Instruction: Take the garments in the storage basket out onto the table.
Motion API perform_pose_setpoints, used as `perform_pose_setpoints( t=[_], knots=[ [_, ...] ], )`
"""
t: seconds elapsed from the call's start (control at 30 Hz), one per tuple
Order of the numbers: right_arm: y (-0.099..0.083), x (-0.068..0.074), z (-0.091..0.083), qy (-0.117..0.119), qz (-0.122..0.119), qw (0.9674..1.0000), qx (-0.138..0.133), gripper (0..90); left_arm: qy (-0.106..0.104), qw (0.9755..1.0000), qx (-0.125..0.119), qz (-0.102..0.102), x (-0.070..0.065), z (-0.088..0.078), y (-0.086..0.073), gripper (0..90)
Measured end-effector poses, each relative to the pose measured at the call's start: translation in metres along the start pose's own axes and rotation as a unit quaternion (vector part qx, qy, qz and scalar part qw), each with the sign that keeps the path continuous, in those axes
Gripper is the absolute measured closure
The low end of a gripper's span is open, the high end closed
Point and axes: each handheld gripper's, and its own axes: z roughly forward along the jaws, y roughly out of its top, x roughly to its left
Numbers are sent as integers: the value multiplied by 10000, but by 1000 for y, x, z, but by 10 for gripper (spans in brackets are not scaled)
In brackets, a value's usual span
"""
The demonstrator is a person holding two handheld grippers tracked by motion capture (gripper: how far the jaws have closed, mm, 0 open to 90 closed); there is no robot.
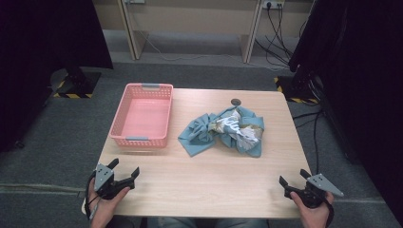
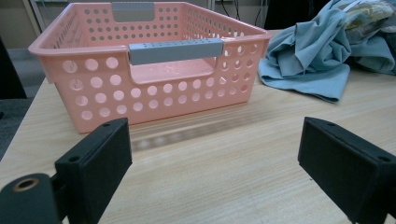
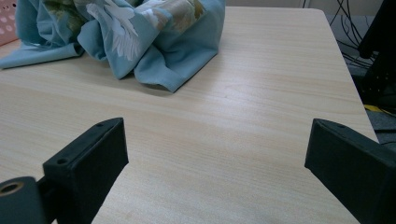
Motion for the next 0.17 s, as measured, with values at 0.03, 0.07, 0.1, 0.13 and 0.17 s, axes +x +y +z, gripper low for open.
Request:
perform_pose_setpoints(
  t=[0.03,0.07,0.1,0.13,0.17],
  knots=[
    [0,0,0,2,4,10000,0,58,0,10000,-2,-2,0,0,0,95],
    [0,0,0,3,-1,10000,-2,58,3,10000,-6,-2,0,0,0,95],
    [0,0,0,3,1,10000,-1,56,-6,10000,-12,-22,0,0,0,94],
    [0,0,0,11,-6,10000,-3,55,-52,10000,-12,-79,-1,0,0,94],
    [0,0,0,18,-10,10000,-19,54,-79,9999,-9,-103,-2,0,0,92]
  ],
)
